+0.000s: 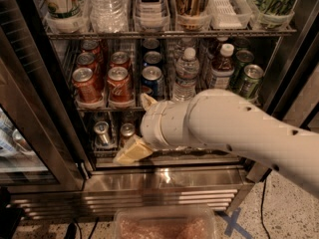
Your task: Pick coke can from middle shelf of fridge
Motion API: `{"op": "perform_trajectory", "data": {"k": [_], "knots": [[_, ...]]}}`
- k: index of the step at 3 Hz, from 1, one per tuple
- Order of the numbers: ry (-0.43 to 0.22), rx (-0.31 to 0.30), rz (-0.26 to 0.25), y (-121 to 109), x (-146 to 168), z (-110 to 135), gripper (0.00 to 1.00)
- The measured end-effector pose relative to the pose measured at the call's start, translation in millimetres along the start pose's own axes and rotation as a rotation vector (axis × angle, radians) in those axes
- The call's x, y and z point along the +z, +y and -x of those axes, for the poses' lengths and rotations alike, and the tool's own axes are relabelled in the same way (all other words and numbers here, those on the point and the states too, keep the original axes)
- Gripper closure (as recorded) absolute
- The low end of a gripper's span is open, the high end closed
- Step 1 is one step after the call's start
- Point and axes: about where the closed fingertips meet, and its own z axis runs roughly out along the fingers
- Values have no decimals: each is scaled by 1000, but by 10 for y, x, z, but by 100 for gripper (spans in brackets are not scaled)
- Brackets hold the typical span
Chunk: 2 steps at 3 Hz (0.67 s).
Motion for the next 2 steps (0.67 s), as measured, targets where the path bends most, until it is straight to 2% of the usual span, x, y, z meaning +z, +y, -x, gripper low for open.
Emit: {"op": "perform_trajectory", "data": {"k": [2], "knots": [[-41,155,-238,-204,52,-11,0]]}}
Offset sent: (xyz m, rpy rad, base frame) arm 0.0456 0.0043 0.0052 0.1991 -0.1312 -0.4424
